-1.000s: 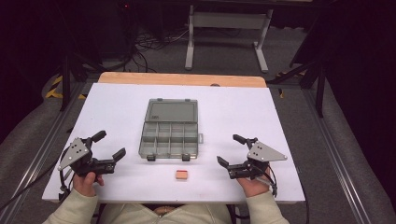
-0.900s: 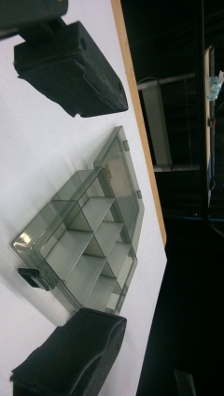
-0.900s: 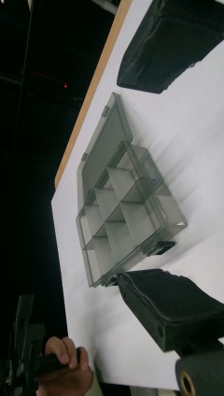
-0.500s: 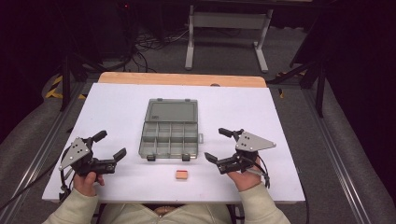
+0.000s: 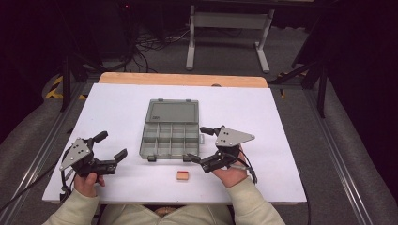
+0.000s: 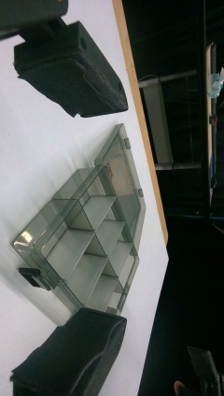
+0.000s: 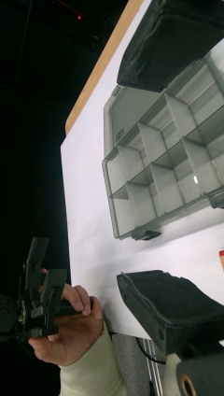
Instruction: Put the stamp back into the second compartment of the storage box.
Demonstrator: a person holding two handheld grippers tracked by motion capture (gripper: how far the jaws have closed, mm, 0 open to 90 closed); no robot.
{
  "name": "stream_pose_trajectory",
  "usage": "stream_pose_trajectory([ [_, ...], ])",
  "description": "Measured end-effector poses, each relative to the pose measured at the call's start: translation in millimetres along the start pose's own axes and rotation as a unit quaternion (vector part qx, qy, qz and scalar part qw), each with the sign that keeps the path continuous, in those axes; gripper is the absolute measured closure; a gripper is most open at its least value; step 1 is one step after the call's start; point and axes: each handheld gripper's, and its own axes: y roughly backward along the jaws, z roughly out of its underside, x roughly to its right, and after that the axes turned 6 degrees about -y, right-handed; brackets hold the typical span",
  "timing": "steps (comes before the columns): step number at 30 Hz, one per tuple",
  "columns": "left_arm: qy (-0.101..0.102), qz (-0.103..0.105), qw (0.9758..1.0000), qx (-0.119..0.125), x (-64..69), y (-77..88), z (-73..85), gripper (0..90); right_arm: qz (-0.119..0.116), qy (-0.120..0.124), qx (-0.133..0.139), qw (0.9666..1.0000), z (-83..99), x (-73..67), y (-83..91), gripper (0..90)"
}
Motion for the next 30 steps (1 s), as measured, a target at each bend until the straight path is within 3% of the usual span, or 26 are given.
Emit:
stream_pose_trajectory([
  [11,0.000,0.000,1.0000,-0.001,0.3,-0.3,0.2,2.3,-0.036,0.014,-0.020,0.9990,-6.6,-7.0,-23.3,4.9],
  [13,0.001,0.000,1.0000,0.000,0.3,-0.3,0.2,2.3,-0.041,0.018,-0.027,0.9986,-6.9,-8.6,-27.1,4.9],
  [14,0.000,0.001,1.0000,-0.001,0.2,-0.3,0.2,2.3,-0.046,0.014,-0.047,0.9978,-7.1,-9.8,-29.9,5.9],
  [16,-0.002,0.001,1.0000,-0.002,0.0,-0.4,0.3,2.3,-0.048,0.011,-0.061,0.9969,-7.1,-10.3,-32.0,5.9],
  [18,-0.003,0.001,1.0000,-0.002,0.4,-0.4,0.1,2.3,-0.061,0.009,-0.095,0.9936,-6.6,-12.1,-36.7,7.6],
  [22,-0.003,0.002,1.0000,0.001,0.9,-0.7,0.0,2.3,-0.078,0.017,-0.137,0.9874,-5.8,-14.7,-42.4,9.3],
  [25,-0.005,0.002,1.0000,0.000,0.5,-0.7,0.0,2.3,-0.091,0.023,-0.170,0.9809,-5.4,-17.0,-46.5,12.1],
  [26,-0.005,0.002,1.0000,0.000,0.5,-0.7,0.0,2.3,-0.091,0.023,-0.170,0.9809,-5.4,-17.0,-46.5,12.1],
  [30,-0.003,0.003,1.0000,-0.001,1.0,-0.8,-0.1,2.3,-0.110,0.033,-0.215,0.9699,-4.0,-19.9,-53.0,14.3],
])
